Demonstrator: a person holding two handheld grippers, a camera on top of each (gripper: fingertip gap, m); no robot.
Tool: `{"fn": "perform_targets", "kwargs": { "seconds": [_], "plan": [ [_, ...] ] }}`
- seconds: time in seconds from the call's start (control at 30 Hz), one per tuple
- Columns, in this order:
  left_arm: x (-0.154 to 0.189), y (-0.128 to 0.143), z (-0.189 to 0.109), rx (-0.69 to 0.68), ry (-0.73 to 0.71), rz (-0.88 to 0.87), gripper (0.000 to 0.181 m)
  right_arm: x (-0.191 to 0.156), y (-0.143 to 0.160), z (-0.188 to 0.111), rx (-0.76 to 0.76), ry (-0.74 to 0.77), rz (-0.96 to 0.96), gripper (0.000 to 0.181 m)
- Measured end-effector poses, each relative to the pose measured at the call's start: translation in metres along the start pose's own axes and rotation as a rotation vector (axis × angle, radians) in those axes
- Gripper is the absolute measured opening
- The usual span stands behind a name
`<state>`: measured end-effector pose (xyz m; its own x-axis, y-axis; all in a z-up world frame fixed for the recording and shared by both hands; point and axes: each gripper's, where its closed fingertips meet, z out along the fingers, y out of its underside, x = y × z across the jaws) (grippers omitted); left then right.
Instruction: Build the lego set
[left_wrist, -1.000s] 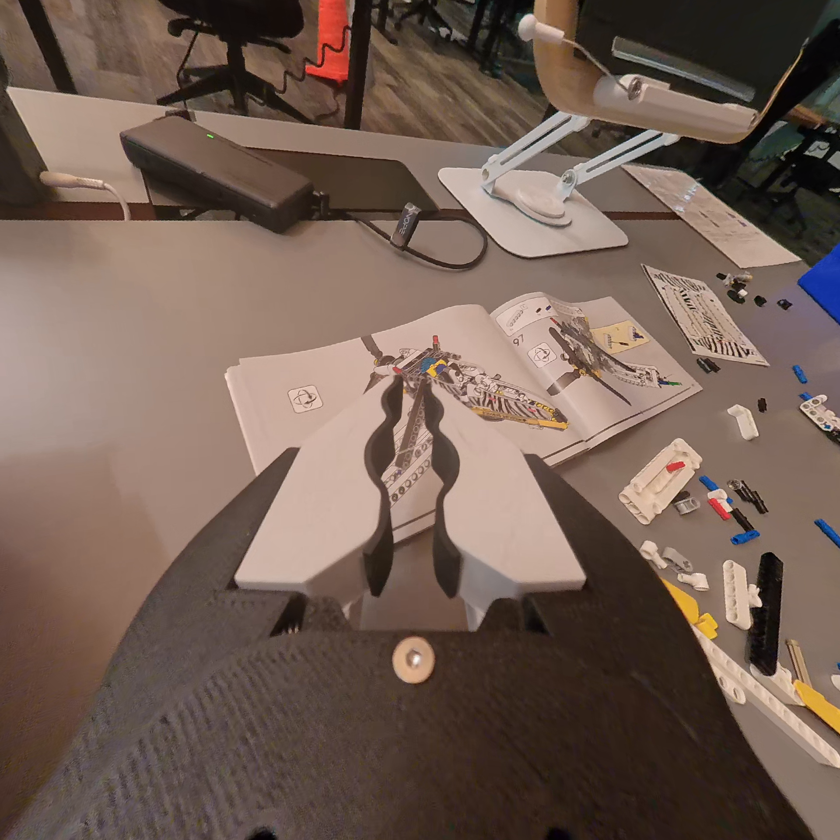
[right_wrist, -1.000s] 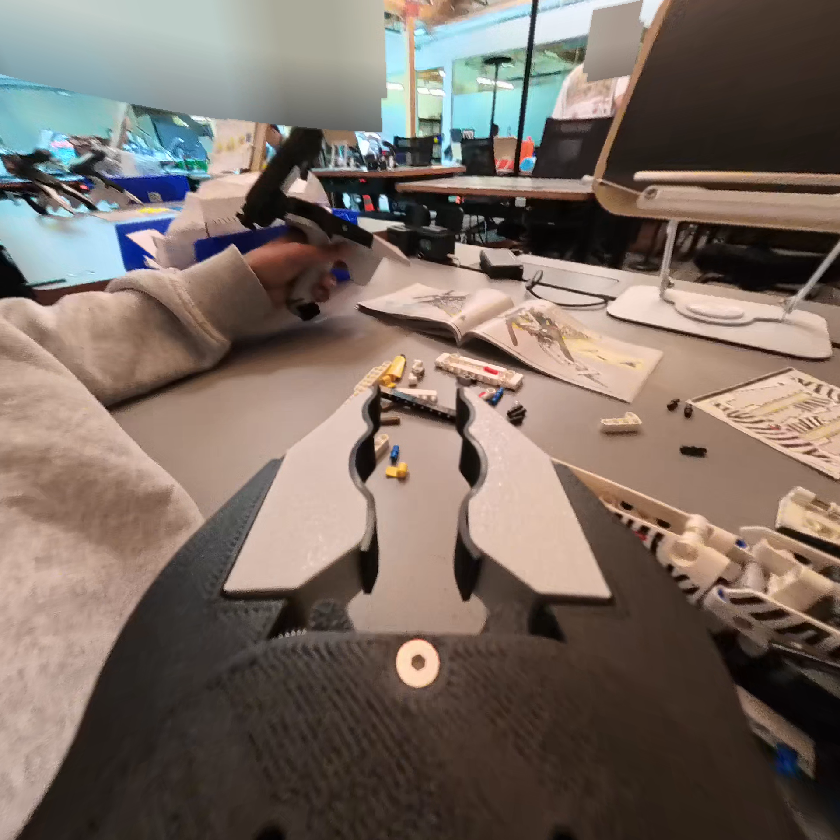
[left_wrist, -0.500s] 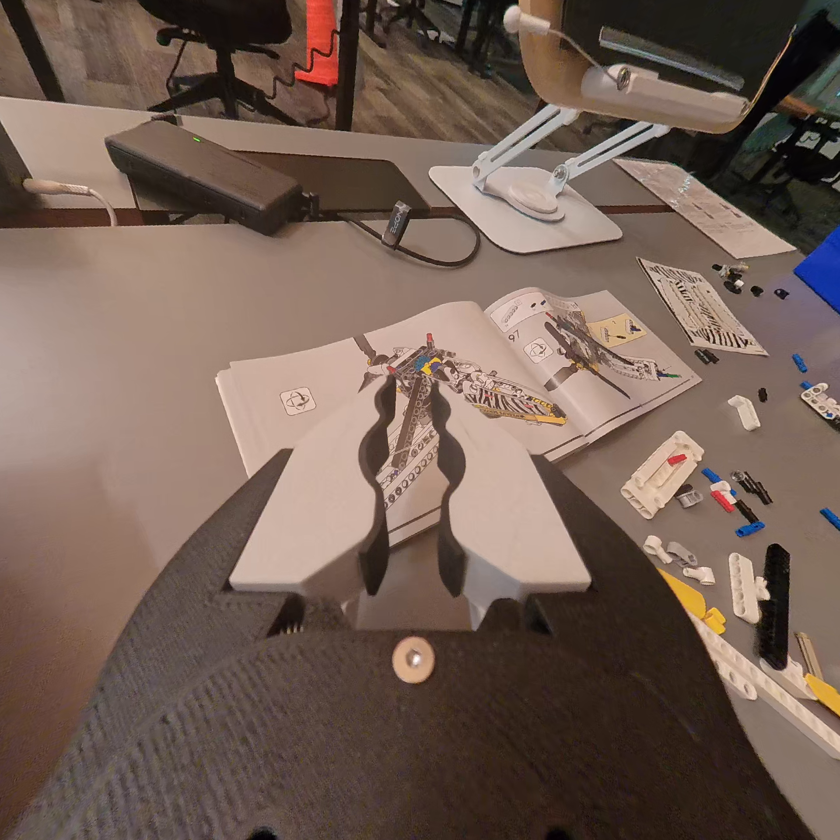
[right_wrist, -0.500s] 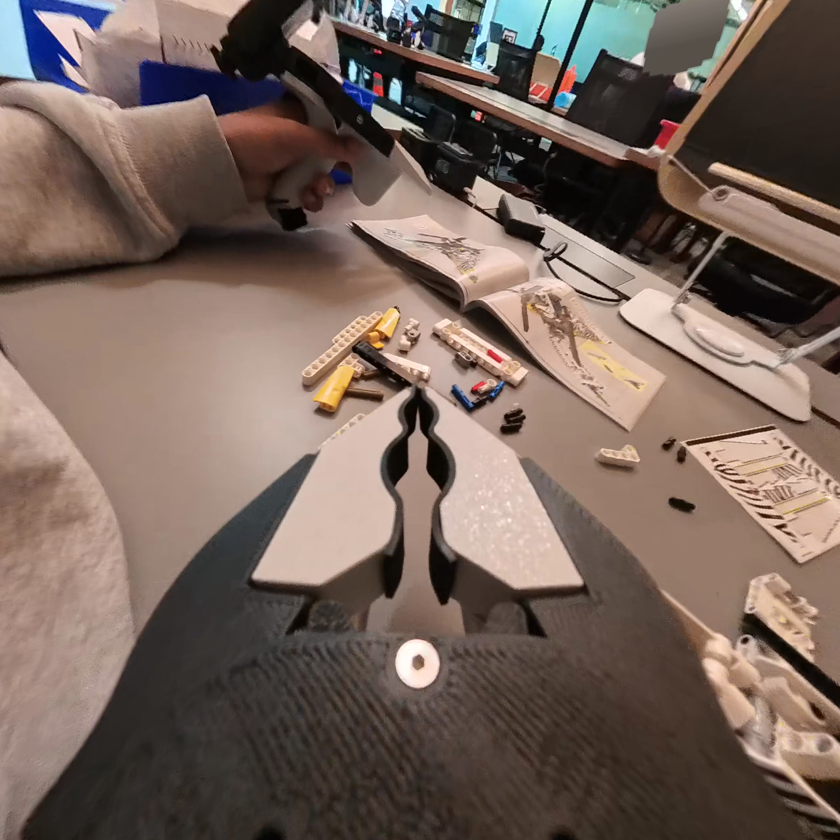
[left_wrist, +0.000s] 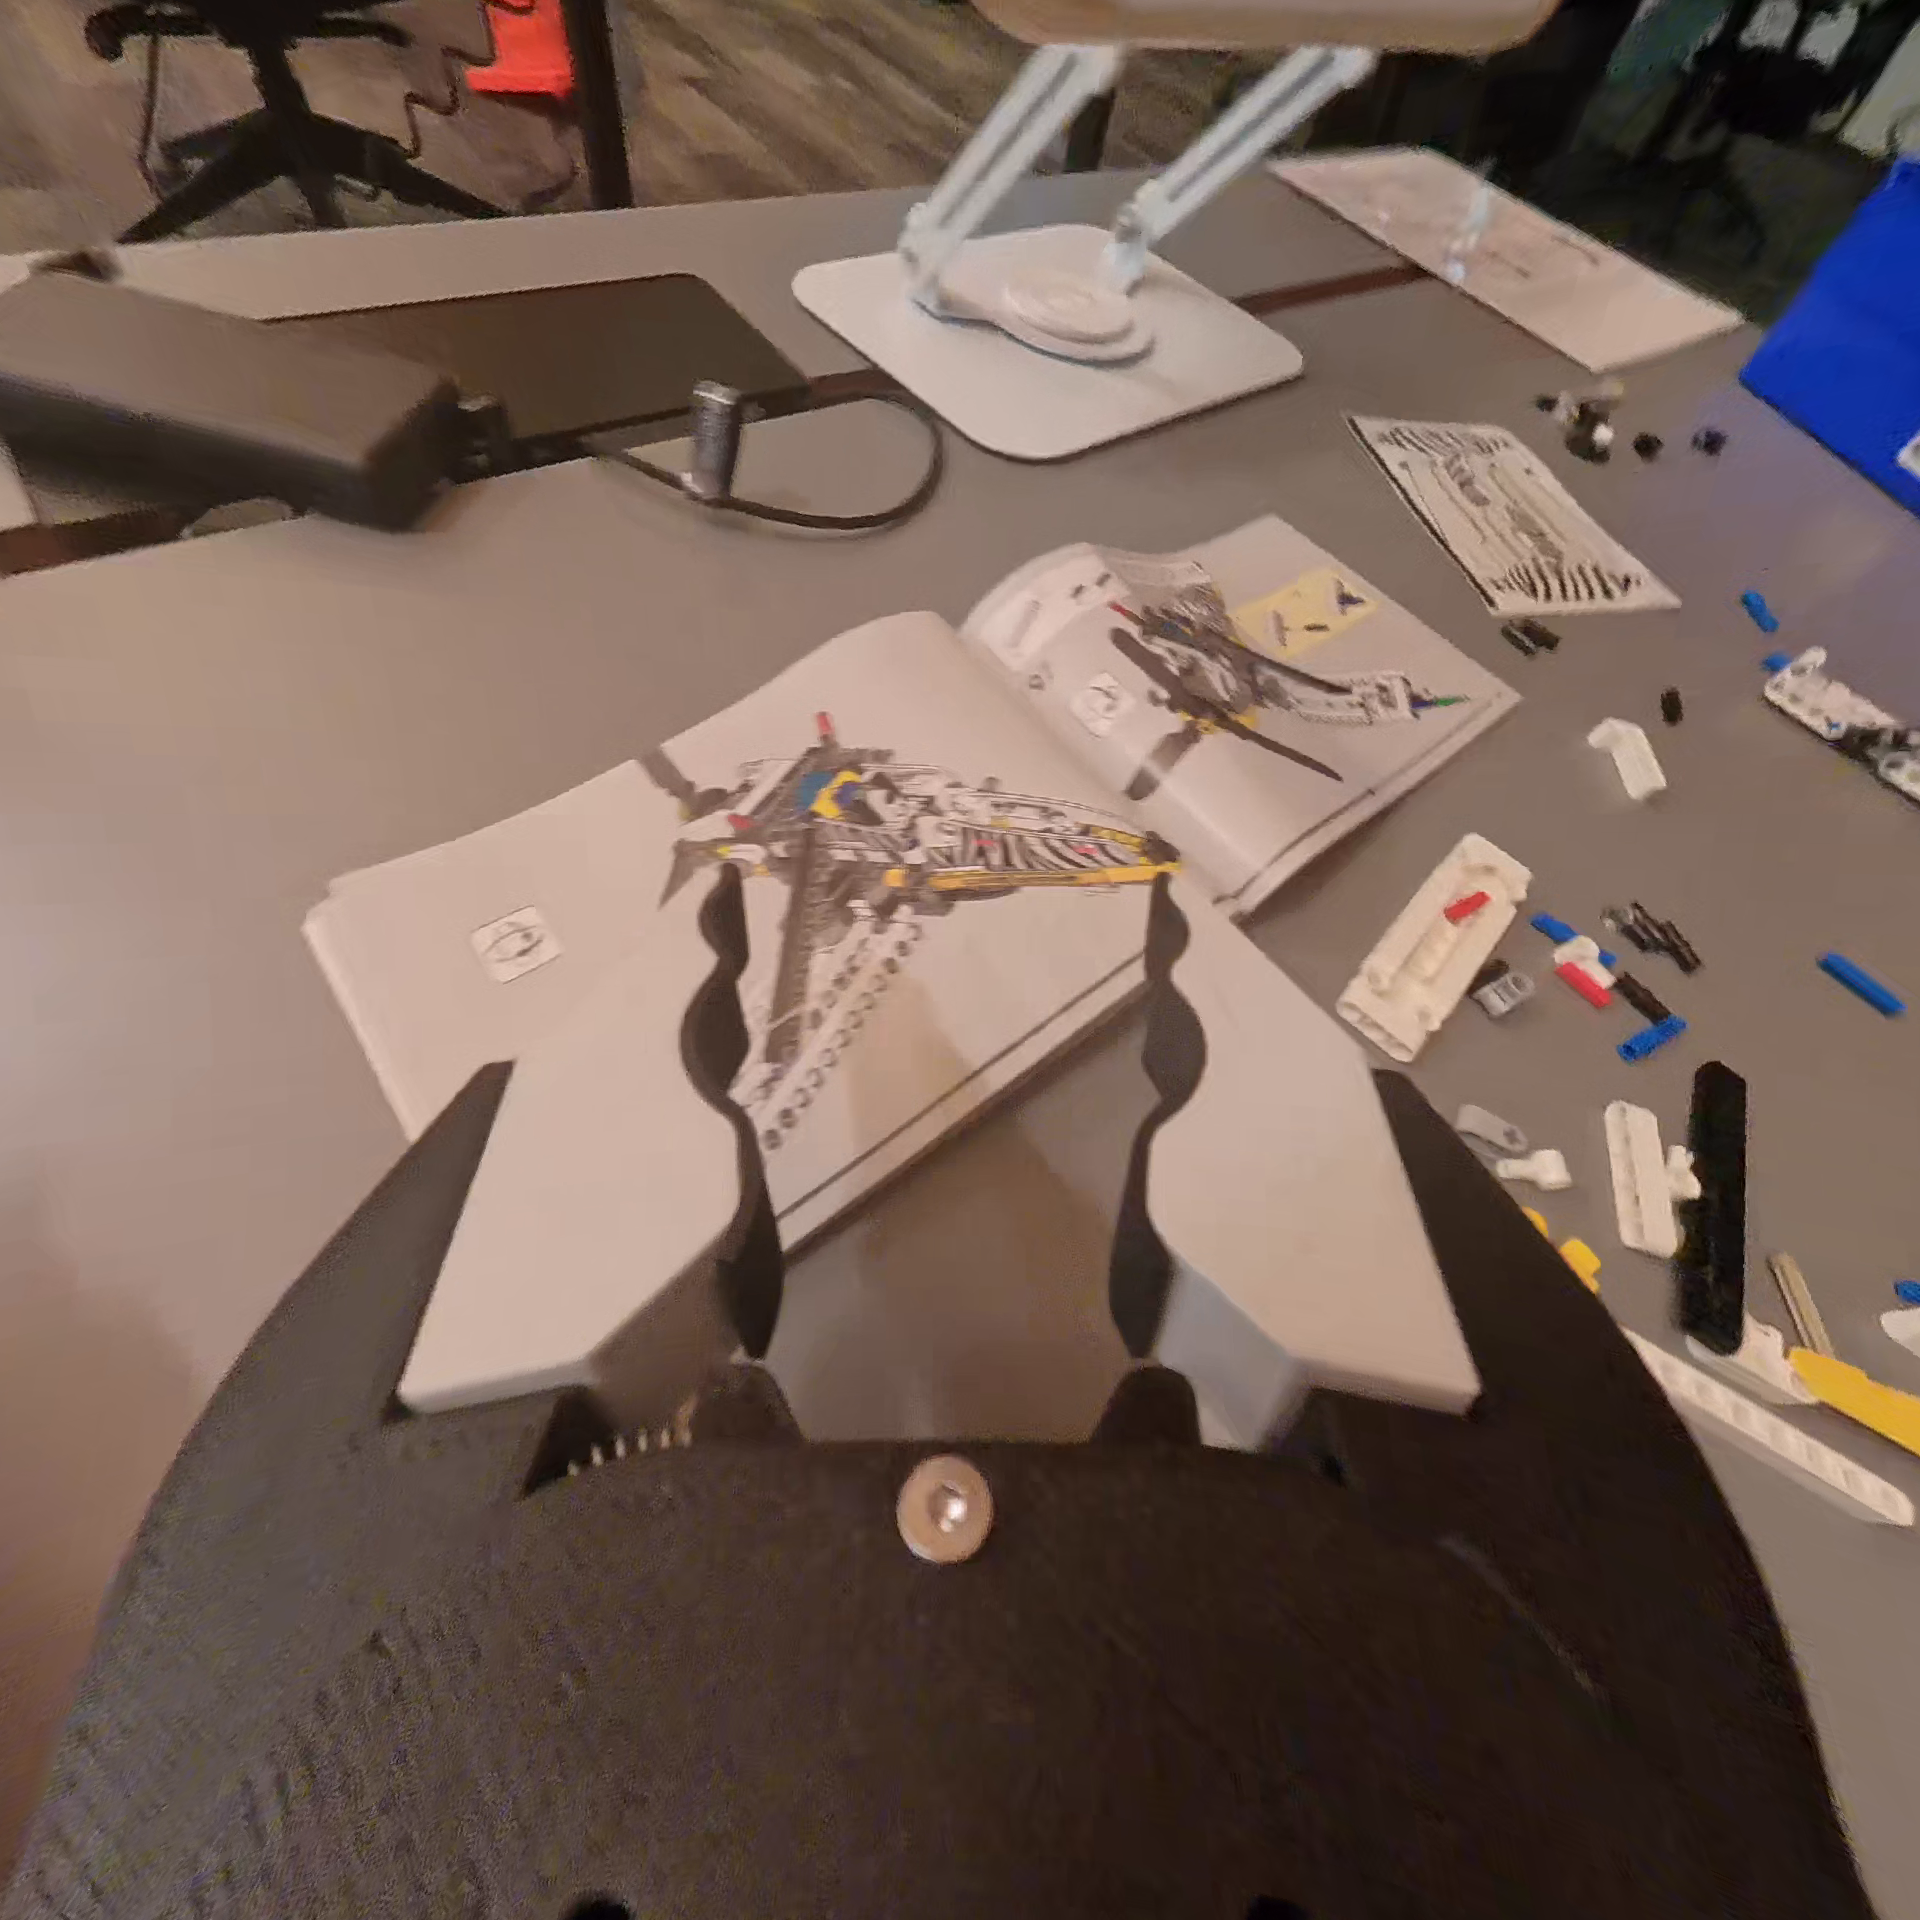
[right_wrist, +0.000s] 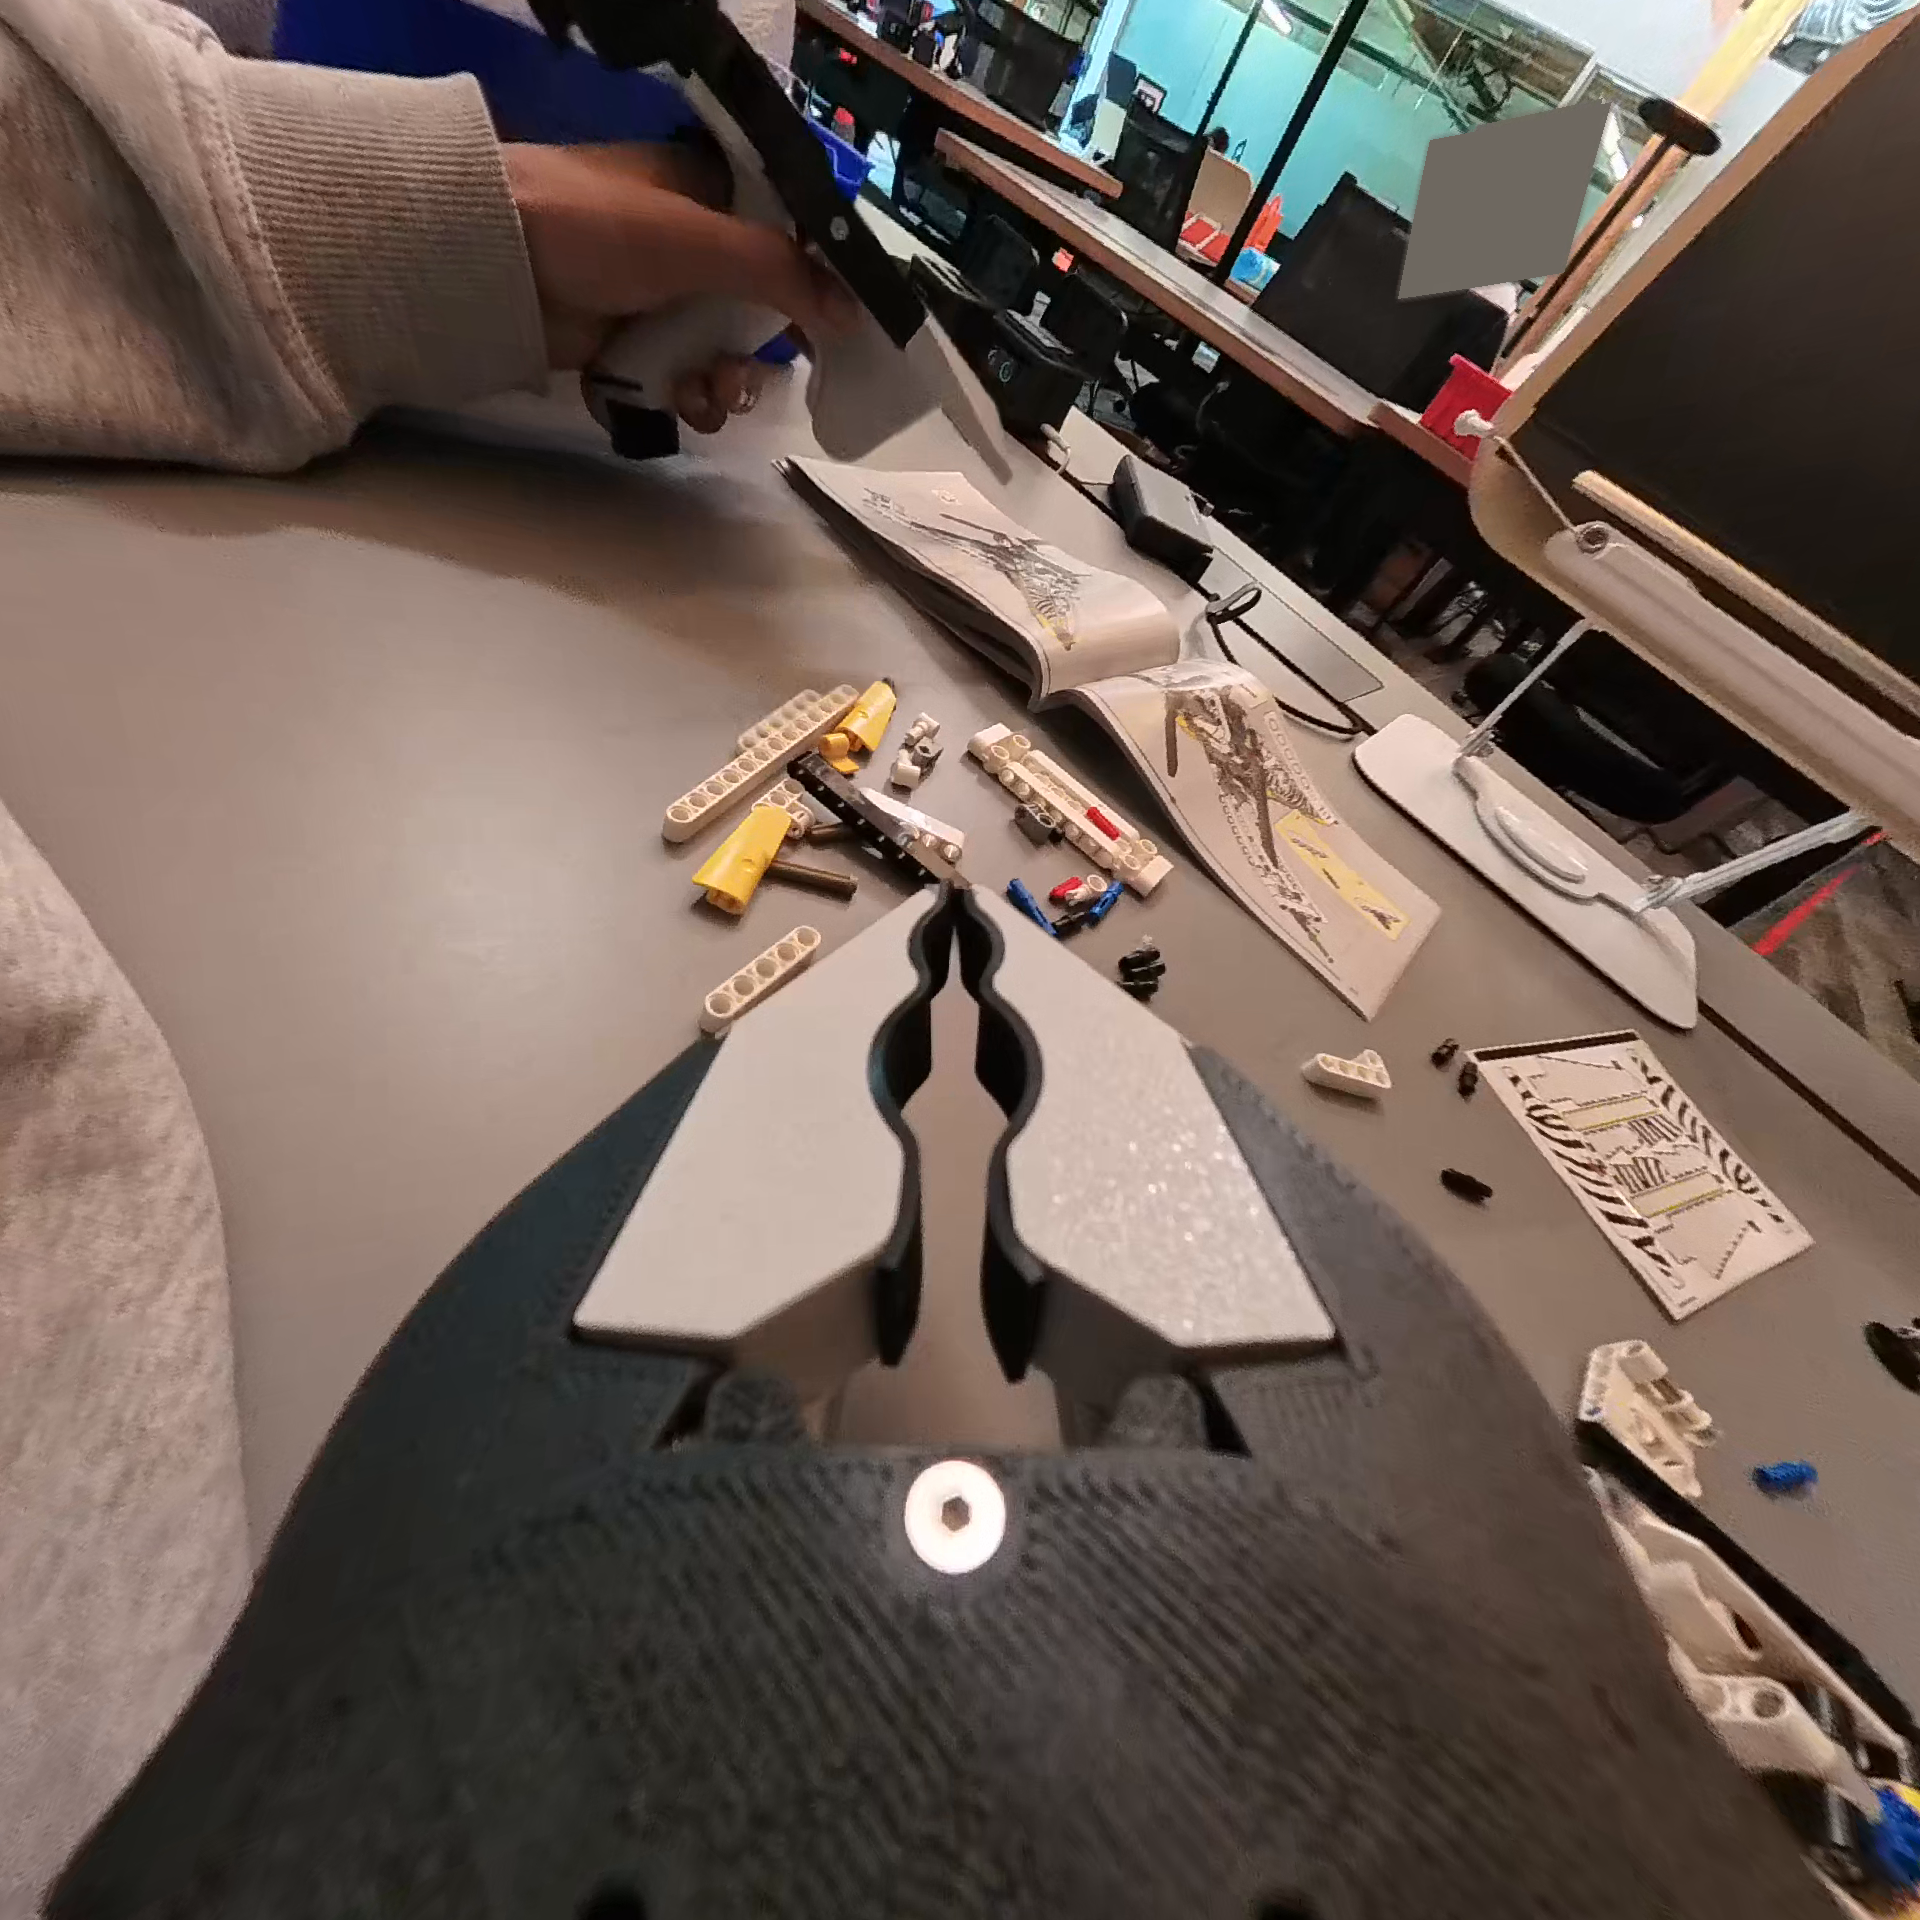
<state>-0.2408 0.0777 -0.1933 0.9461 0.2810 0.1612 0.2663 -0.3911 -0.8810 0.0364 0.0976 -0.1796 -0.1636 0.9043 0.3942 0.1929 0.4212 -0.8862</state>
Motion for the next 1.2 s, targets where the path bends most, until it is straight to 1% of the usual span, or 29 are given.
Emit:
{"fn": "perform_targets", "kwargs": {
  "seconds": [0.07,0.1,0.13,0.2,0.23,0.3,0.37,0.43,0.47,0.5,0.7,0.73,0.8,0.83,0.93,0.97,1.0,1.03,1.07,1.13,1.17,1.2],
  "plan": [
    [0.009,0.005,0.005,-0.041,-0.043,0.058,0.093,0.000,0.000,0.000,0.000,0.001,-0.002,0.000],
    [0.006,0.011,0.008,-0.082,-0.101,0.081,0.102,-0.001,0.000,0.000,-0.004,0.002,-0.010,0.000],
    [0.000,0.018,0.010,-0.123,-0.169,0.098,0.106,-0.002,0.001,0.001,-0.010,0.003,-0.020,0.000],
    [-0.012,0.029,0.013,-0.183,-0.276,0.112,0.104,-0.004,0.003,0.003,-0.027,0.007,-0.048,0.000],
    [-0.017,0.035,0.014,-0.207,-0.303,0.102,0.105,-0.005,0.005,0.004,-0.036,0.012,-0.066,0.000],
    [-0.021,0.042,0.016,-0.248,-0.307,0.052,0.107,-0.007,0.007,0.005,-0.053,0.023,-0.105,0.000],
    [-0.018,0.046,0.017,-0.264,-0.256,-0.007,0.093,-0.008,0.009,0.007,-0.068,0.036,-0.146,0.000],
    [-0.018,0.047,0.017,-0.264,-0.235,-0.046,0.084,-0.010,0.011,0.008,-0.080,0.045,-0.184,0.000],
    [-0.017,0.047,0.017,-0.259,-0.228,-0.049,0.072,-0.011,0.012,0.009,-0.086,0.048,-0.200,0.000],
    [-0.017,0.047,0.017,-0.258,-0.224,-0.048,0.063,-0.011,0.013,0.009,-0.091,0.050,-0.213,0.000],
    [-0.011,0.048,0.018,-0.272,-0.215,0.003,0.033,-0.012,0.013,0.009,-0.091,0.051,-0.226,0.000],
    [-0.008,0.048,0.019,-0.274,-0.203,0.009,0.022,-0.012,0.013,0.009,-0.088,0.051,-0.222,0.000],
    [-0.005,0.049,0.020,-0.277,-0.186,0.002,0.011,-0.012,0.012,0.009,-0.085,0.052,-0.215,0.000],
    [-0.002,0.049,0.021,-0.279,-0.166,0.000,0.000,-0.011,0.012,0.009,-0.084,0.052,-0.214,0.000],
    [-0.001,0.048,0.021,-0.272,-0.163,-0.005,0.000,-0.012,0.013,0.009,-0.085,0.052,-0.218,0.000],
    [-0.003,0.045,0.020,-0.251,-0.168,-0.012,0.000,-0.012,0.013,0.009,-0.086,0.052,-0.220,0.000],
    [-0.006,0.039,0.019,-0.215,-0.186,-0.014,0.014,-0.012,0.013,0.009,-0.087,0.052,-0.222,0.000],
    [-0.010,0.032,0.016,-0.172,-0.210,-0.009,0.041,-0.012,0.013,0.009,-0.087,0.053,-0.223,0.000],
    [-0.016,0.026,0.012,-0.140,-0.251,0.001,0.062,-0.012,0.013,0.009,-0.086,0.053,-0.224,0.000],
    [-0.032,0.021,0.004,-0.127,-0.342,0.001,0.086,-0.012,0.013,0.009,-0.085,0.053,-0.223,0.000],
    [-0.035,0.025,0.004,-0.146,-0.356,-0.008,0.094,-0.012,0.013,0.009,-0.084,0.053,-0.222,0.000],
    [-0.035,0.033,0.006,-0.183,-0.347,-0.022,0.095,-0.012,0.013,0.009,-0.084,0.053,-0.221,0.000]
  ]
}}
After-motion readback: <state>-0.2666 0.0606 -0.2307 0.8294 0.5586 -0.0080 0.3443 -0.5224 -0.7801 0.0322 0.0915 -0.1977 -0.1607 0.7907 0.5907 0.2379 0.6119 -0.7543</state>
